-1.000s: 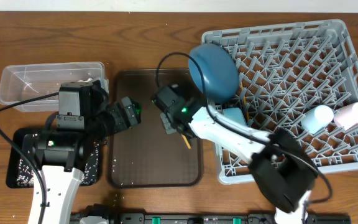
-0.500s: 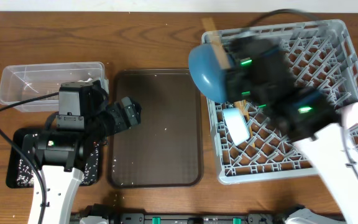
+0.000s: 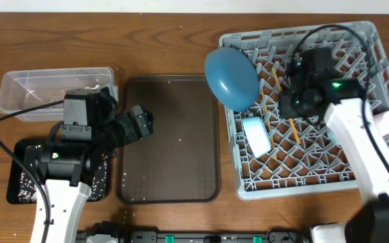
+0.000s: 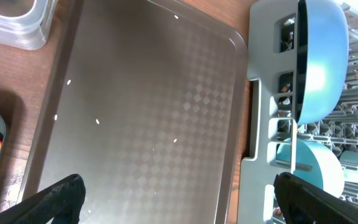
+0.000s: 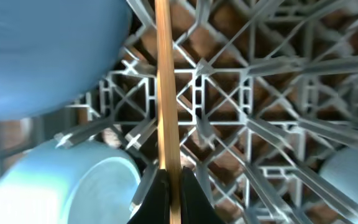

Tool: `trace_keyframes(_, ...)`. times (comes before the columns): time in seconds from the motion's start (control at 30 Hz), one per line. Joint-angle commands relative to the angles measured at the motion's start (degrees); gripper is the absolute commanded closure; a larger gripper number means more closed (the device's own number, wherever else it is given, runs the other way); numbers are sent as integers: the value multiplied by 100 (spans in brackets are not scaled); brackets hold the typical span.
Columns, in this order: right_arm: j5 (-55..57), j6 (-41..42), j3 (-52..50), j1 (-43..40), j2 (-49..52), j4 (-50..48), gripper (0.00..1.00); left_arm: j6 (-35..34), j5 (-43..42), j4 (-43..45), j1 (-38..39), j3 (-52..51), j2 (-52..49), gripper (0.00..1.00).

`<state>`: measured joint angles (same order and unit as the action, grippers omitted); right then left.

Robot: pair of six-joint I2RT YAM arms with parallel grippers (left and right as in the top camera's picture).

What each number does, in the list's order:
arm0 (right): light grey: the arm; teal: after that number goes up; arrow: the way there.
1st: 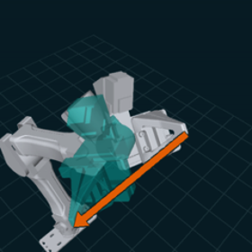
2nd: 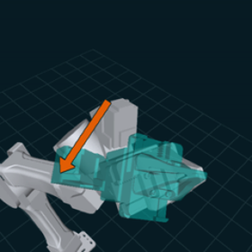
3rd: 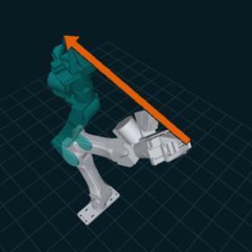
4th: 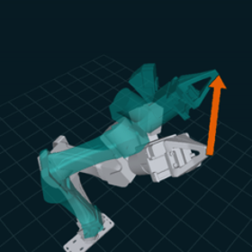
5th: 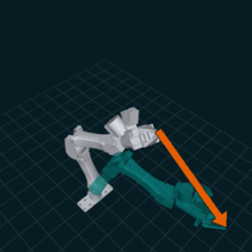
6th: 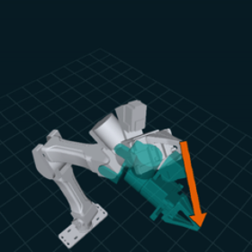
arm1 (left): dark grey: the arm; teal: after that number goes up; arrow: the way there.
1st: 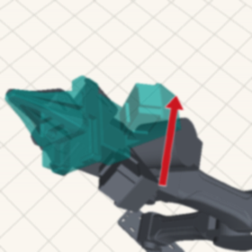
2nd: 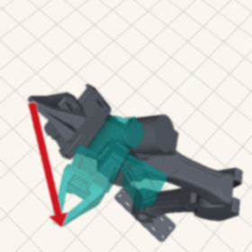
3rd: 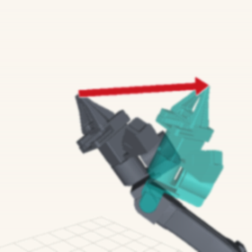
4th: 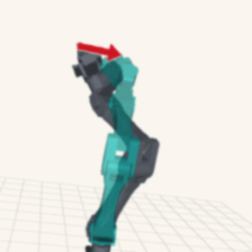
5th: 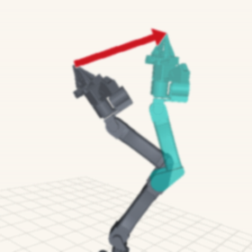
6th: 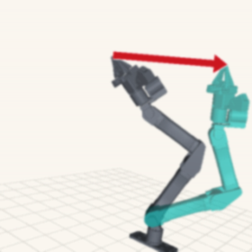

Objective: Sort waste into correct bins and load items into the dishwasher rack

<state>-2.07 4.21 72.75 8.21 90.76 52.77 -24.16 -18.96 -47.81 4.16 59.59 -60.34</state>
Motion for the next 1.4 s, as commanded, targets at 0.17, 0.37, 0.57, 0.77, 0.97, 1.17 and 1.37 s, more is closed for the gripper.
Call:
trace_keyframes(0.17, -278, 20, 66, 72, 190, -407, 55, 57, 15, -15, -24, 33, 0, 2)
trace_keyframes(0.37, -1132, 22, 269, 291, -557, -282, 49, 57, 15, -13, -24, 33, 0, 2)
trace_keyframes(0.57, -2173, 22, 269, 885, -1580, -514, 1, 57, 15, -15, -24, 33, 0, 2)
trace_keyframes(0.77, -2197, 2, 269, 1331, -2225, -468, 1, 57, 15, -15, -24, 33, 0, 2)
trace_keyframes(0.97, -1152, -260, 269, 1196, -2767, 448, 1, 57, 15, -15, -24, 33, 0, 2)
trace_keyframes(1.17, -146, -789, 212, 1110, -3650, 748, 1, 57, 15, -13, -24, 33, 0, 2)
trace_keyframes(1.37, 289, -1182, -791, 719, -4756, -125, 1, 57, 15, -15, -24, 33, 0, 2)
